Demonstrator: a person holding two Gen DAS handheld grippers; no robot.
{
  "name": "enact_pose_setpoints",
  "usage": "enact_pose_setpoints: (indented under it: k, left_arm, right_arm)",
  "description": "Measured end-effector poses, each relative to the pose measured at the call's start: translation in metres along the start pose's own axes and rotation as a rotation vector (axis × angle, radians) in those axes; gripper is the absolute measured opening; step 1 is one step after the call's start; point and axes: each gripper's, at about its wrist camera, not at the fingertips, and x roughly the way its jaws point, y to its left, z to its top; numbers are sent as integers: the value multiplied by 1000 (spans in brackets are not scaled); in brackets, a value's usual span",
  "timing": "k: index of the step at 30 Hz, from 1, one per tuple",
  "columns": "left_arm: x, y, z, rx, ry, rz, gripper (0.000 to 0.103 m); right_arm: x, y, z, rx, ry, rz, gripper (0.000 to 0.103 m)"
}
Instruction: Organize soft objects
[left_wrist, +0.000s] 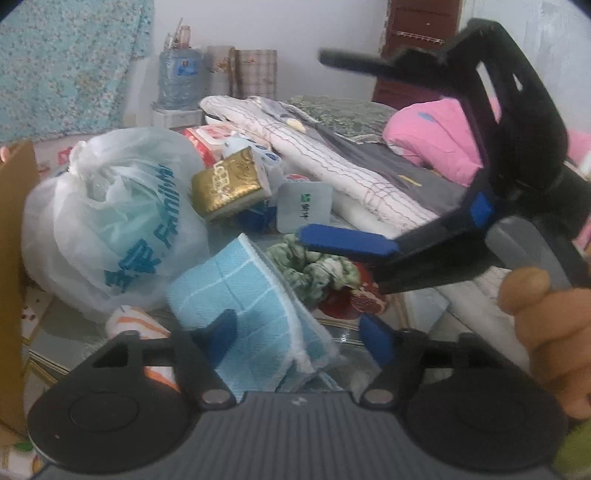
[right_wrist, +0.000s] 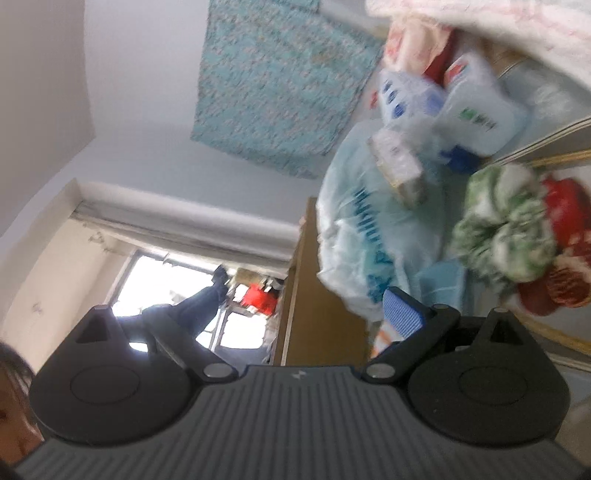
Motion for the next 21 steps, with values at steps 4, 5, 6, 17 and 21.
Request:
enact_pose_setpoints:
  k: [4, 5, 6, 17, 21]
  left_arm:
    - [0, 5, -2, -12, 1, -37, 80]
    - [-1, 8, -3, -23, 0, -47, 80]
    - [-2, 11, -4, -34, -3, -61, 80]
    - [-22, 52, -10, -213, -9, -182, 94]
    - [-25, 66, -13, -270, -13, -201, 92]
  right_arm:
    - [22, -11, -6, 38, 77, -26, 97]
    - [23, -15, -7, 50, 82, -42, 97]
    - [26, -20, -8, 62, 86, -55, 97]
    - [51, -38, -19, 41, 165, -177, 92]
    - [56, -33, -20, 8, 183, -204, 92]
